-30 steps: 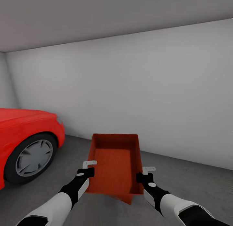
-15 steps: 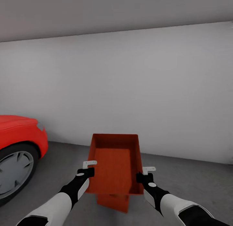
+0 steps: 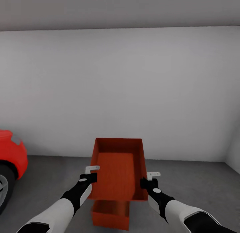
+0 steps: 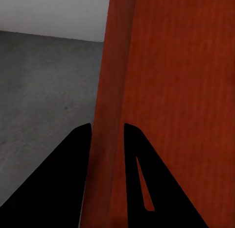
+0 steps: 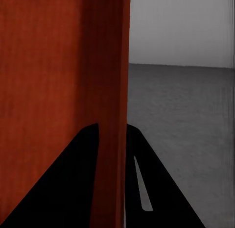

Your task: Move the two storage containers from the living room to the garage. In the garage, place one container on the floor and stack the other container on top of it (either order is fine).

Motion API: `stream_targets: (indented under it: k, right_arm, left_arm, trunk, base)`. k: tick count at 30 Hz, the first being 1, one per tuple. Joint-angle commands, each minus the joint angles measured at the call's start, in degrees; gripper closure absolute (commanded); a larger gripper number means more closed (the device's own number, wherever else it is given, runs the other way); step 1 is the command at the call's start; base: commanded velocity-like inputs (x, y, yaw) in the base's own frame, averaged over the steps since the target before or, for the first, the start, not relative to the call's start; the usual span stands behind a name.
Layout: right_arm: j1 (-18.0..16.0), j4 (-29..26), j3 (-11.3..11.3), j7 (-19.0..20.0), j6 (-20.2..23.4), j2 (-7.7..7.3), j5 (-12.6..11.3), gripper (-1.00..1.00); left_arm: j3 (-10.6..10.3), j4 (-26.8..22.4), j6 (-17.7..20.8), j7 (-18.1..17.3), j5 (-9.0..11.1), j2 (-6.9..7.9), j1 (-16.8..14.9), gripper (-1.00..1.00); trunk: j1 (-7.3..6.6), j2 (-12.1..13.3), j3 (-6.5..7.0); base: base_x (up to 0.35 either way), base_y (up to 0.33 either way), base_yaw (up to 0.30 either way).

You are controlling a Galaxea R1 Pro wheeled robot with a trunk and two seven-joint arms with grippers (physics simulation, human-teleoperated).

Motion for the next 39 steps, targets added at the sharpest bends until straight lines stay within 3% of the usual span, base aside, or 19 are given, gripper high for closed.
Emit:
stream_targets:
  k: [1, 32, 39]
  right_arm:
    - [0.0, 0.6, -1.0, -0.4, -0.3, -2.21, -1.1, 1.00]
    - [0.0, 0.6, -1.0, -0.4, -0.4, -2.24, -1.1, 1.00]
    - [0.0, 0.6, -1.0, -0.3, -0.4, -2.24, -1.1, 1.00]
  left_arm:
    - [2.1, -0.3, 0.4, 2.6, -0.6, 0.92, -0.1, 1.00]
    - [2.1, -0.3, 0.9, 2.9, -0.6, 0.90, -0.1, 1.00]
    - [2.0, -0.3, 0.4, 3.0, -0.6, 0.90, -0.1, 1.00]
  trunk:
    - [0.04, -0.1, -0.08]
    - [0.04, -0.1, -0.08]
    - [0.04, -0.1, -0.08]
  base:
    - [0.287, 0.252, -0.285]
    - [0.229, 0.291, -0.285]
    - [0.135, 0.210, -0.054]
